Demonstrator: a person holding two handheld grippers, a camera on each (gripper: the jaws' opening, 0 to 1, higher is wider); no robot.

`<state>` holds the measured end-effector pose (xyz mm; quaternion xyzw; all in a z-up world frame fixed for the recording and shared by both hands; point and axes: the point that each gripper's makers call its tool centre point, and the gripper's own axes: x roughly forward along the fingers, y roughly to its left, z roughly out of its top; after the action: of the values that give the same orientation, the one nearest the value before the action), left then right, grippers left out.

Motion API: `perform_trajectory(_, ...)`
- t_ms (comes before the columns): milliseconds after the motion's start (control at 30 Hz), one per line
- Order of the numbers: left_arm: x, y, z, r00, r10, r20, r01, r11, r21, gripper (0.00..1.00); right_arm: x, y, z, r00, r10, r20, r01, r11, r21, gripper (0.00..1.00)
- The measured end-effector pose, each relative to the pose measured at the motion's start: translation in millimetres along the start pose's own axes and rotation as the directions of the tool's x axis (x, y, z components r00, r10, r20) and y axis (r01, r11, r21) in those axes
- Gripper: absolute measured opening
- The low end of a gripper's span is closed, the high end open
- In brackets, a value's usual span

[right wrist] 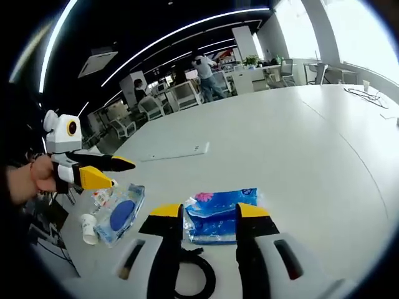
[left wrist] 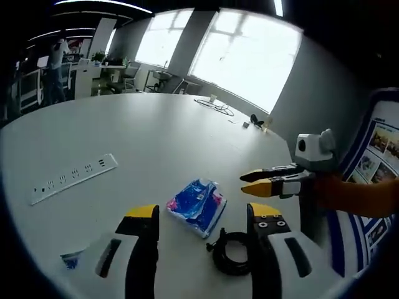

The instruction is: Arrange the tabletop items into an orderly group along one side of the table until the central work area is clear of visible clutter.

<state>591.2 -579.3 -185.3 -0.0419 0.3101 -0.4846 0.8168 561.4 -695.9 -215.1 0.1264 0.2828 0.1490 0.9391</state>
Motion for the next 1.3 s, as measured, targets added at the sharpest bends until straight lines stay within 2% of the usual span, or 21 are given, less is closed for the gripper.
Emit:
perform_trajectory(300,-37.3,2.1,9.0,0.999,0.013,0.040,-0.014,1.000,0.014,0.57,-8.8,31.0,7.5,0.999,0.033,0.028,-0.033,0.999,-0.009,0.33)
perform_trajectory(633,-77.9,4.4,15.9,0.996,0.034,0.079,-0.036,0.999,0.033,0.57,-14.9,68.7,6.3,0.996,0.080,0.037,-0.080,0.997,-0.016,0.34)
perform_trajectory(967,-115.3,9.6,9.7,0.994,0.058,0.091,-0.062,0.997,0.041,0.56,-16.4,120.7,-15.2,0.989,0.150,0.009,-0.150,0.989,-0.016,0.34)
perform_trajectory(1067,-126.0,9.7,8.0,0.993,0.066,0.095,-0.070,0.996,0.048,0.56,-16.8,130.6,-20.0,0.987,0.161,0.002,-0.161,0.987,-0.017,0.34)
perform_trajectory(1300,-151.0,14.3,-0.5,0.991,0.090,0.103,-0.095,0.994,0.051,0.56,-17.8,160.3,-36.5,0.981,0.194,-0.014,-0.194,0.981,0.028,0.34)
